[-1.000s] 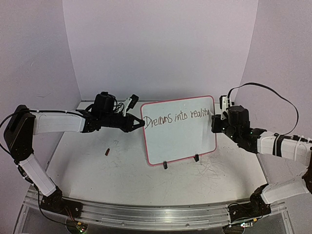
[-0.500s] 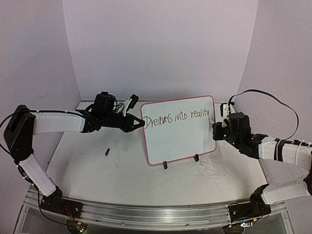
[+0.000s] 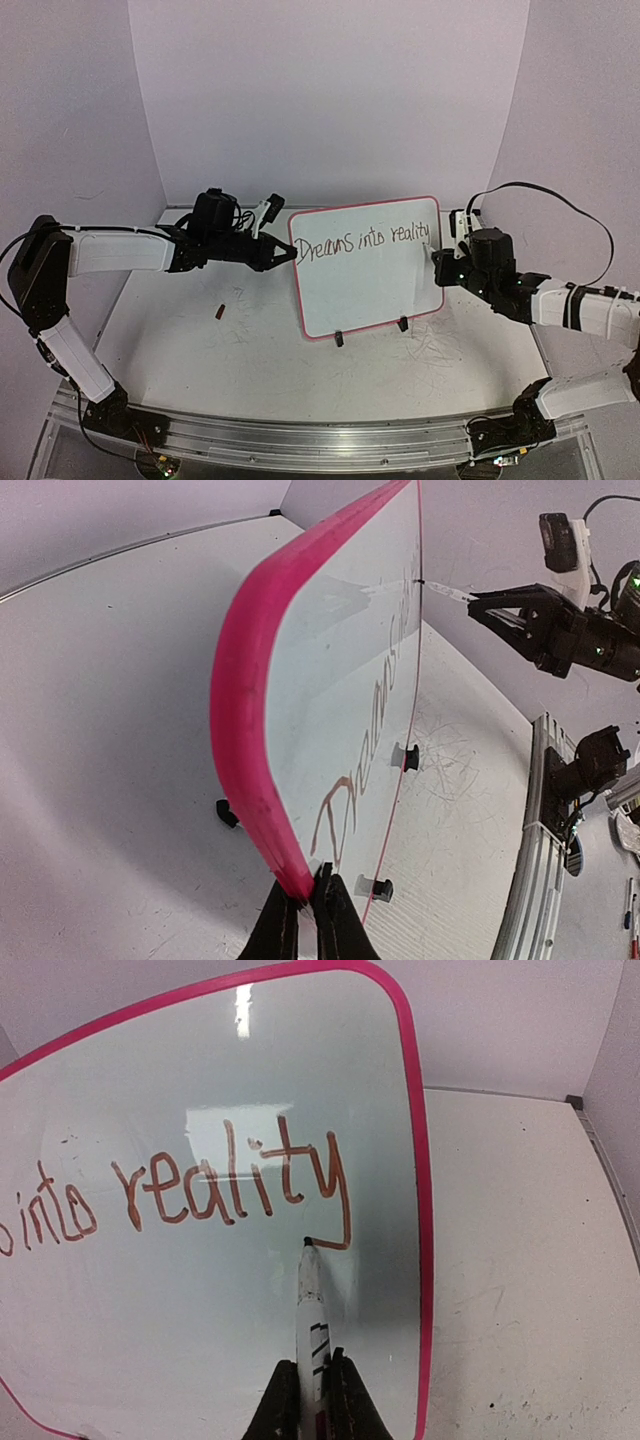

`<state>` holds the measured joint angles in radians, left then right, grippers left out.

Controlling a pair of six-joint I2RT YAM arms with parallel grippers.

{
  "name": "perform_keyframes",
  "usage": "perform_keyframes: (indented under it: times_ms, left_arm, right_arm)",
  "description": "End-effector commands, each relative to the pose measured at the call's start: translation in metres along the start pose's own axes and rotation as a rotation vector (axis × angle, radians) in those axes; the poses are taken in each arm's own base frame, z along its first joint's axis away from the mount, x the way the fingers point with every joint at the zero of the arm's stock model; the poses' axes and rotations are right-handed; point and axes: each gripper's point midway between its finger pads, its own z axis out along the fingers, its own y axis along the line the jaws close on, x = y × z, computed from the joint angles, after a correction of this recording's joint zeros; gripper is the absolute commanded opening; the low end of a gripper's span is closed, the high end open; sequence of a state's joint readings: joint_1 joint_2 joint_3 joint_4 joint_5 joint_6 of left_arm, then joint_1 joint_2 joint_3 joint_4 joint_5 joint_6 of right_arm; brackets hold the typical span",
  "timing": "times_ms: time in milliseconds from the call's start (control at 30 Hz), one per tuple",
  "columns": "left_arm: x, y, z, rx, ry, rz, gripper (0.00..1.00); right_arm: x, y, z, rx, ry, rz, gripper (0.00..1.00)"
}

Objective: Write a sentence on the whiteboard

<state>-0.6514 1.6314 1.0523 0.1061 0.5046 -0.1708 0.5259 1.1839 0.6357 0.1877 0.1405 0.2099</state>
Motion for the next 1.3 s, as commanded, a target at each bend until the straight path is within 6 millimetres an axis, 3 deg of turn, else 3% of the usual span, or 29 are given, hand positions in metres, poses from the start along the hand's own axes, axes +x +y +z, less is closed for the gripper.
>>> perform_keyframes:
  times_ms: [0,900,1000,1133,1267]
  left_arm:
    - [0.013,-0.005,0.001,-0.009,0.039,0.064,0.0]
    - [0.013,-0.004,0.001,-0.012,0.041,0.064,0.0]
    - [0.013,-0.002,0.001,-0.02,0.041,0.064,0.0]
    - [0.01,-0.002,0.0,-0.032,0.032,0.069,0.01]
    - [0.004,-0.003,-0.005,-0.045,0.02,0.085,0.2]
  right_arm:
    - [-0.031,-0.005,-0.021,0.011,-0.107,0.019,0.0]
    - [-0.04,-0.018,0.001,0.105,-0.108,0.0,0.0]
    - [-0.059,-0.016,-0.02,0.08,-0.149,0.033,0.0]
    - [-0.08,-0.013,-0.068,0.008,-0.228,0.099,0.0]
    - [-0.08,-0.025,-0.091,0.043,-0.24,0.102,0.0]
